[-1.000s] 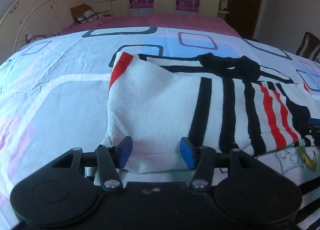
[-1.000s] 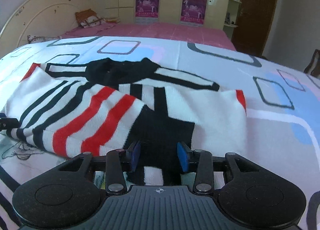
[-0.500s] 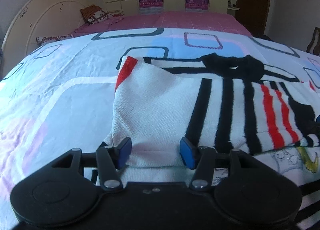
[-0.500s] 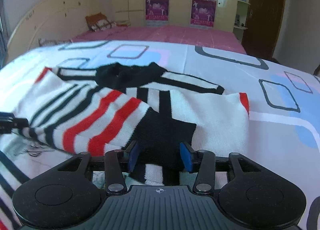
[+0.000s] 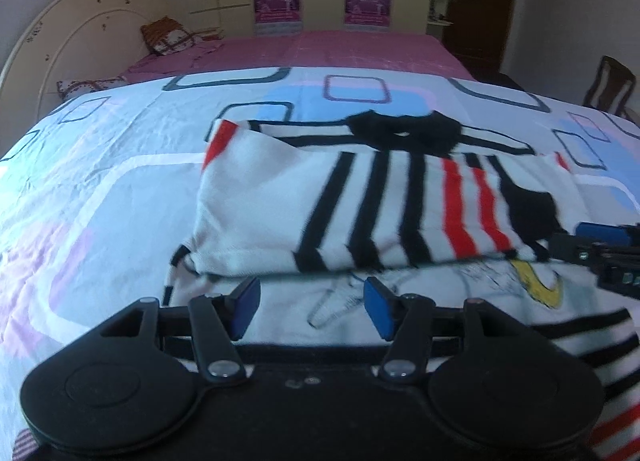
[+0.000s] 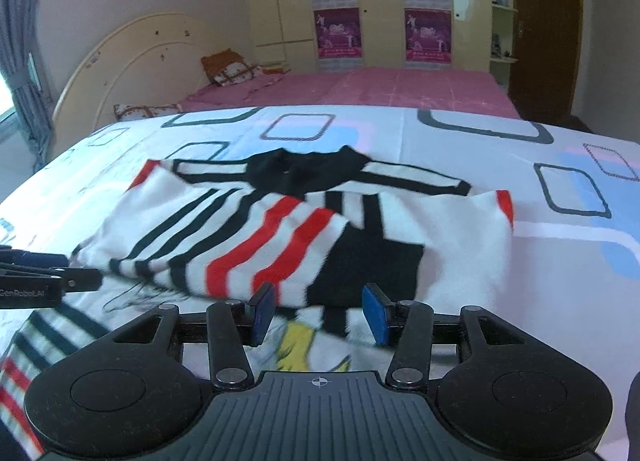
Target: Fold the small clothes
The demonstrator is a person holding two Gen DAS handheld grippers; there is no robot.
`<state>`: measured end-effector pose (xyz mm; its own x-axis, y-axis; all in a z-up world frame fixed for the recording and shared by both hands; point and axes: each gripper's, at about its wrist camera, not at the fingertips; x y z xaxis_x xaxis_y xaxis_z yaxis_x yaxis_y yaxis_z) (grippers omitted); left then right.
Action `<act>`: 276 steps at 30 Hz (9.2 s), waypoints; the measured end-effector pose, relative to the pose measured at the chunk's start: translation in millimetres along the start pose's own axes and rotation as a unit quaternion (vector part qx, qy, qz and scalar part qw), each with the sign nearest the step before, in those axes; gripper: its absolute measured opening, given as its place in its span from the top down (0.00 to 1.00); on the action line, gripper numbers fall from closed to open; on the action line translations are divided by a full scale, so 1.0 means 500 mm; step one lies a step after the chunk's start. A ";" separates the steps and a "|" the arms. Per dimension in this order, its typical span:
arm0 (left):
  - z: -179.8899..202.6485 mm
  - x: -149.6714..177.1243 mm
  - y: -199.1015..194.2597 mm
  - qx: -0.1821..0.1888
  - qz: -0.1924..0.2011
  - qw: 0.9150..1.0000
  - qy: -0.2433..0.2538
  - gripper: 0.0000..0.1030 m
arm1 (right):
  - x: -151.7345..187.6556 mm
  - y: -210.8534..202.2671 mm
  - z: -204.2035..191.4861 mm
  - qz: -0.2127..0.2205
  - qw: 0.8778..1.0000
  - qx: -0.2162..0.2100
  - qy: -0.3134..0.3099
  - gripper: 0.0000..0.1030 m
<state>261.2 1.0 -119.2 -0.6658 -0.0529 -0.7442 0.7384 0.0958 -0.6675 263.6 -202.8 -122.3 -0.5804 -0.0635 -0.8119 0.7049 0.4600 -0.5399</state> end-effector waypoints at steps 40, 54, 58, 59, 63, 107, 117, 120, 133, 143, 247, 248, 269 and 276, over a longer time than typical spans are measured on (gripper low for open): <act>-0.109 0.247 -0.168 0.062 -0.036 0.997 0.039 0.39 | 0.252 -0.242 -0.177 -0.056 0.992 0.113 -0.003 0.50; -0.169 0.304 -0.239 0.085 -0.062 0.994 -0.027 0.41 | 0.298 -0.339 -0.130 -0.049 0.984 0.161 0.054 0.30; -0.184 0.326 -0.250 0.087 -0.060 0.994 -0.039 0.42 | 0.319 -0.362 -0.114 -0.052 0.981 0.173 0.071 0.30; -0.183 0.328 -0.252 0.087 -0.060 0.994 -0.038 0.42 | 0.326 -0.365 -0.112 -0.054 0.980 0.175 0.074 0.30; -0.186 0.331 -0.253 0.096 -0.062 0.992 -0.052 0.53 | 0.346 -0.377 -0.108 -0.059 0.979 0.170 0.093 0.30; -0.162 -0.078 -0.092 0.171 0.085 0.975 -0.115 0.93 | -0.038 -0.185 0.063 0.096 0.982 0.068 0.148 0.96; -0.167 -0.173 0.052 0.138 0.072 0.978 -0.137 0.93 | -0.131 -0.025 0.128 0.098 0.982 0.078 0.142 0.96; -0.158 -0.186 0.092 0.123 0.067 0.982 -0.129 0.93 | -0.144 0.033 0.154 0.089 0.981 0.084 0.154 0.96; -0.132 -0.215 0.262 0.067 0.008 0.991 -0.118 0.91 | -0.143 0.209 0.249 0.026 0.973 0.096 0.209 0.96; -0.188 -0.227 0.272 0.037 0.029 0.988 -0.144 0.52 | -0.138 0.214 0.279 0.041 0.970 0.100 0.219 0.58; -0.095 -0.016 0.106 0.025 0.015 1.000 -0.002 0.47 | 0.067 0.059 0.054 -0.009 0.993 0.115 -0.014 0.45; -0.096 -0.018 0.106 0.027 0.014 1.000 -0.004 0.48 | 0.069 0.057 0.056 -0.010 0.993 0.119 -0.013 0.45; -0.211 0.025 0.014 0.070 -0.063 0.985 -0.148 0.29 | -0.023 0.063 -0.082 0.016 0.998 0.053 0.004 0.45; -0.242 0.051 0.047 0.098 -0.075 0.964 -0.236 0.29 | 0.010 0.113 -0.115 -0.018 0.998 0.054 -0.021 0.45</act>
<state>248.5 122.4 -150.8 -0.6787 -0.5017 -0.5363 0.6742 -0.1362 -0.7259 277.2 -126.4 -143.8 -0.5898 -0.1169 -0.7991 0.7251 0.3588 -0.5877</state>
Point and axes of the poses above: each gripper's, at about its wrist camera, not at the fingertips, and y roughly the way its jaws point, z to its right, x to its underside, and after that the axes turned 7 degrees about z, right-handed
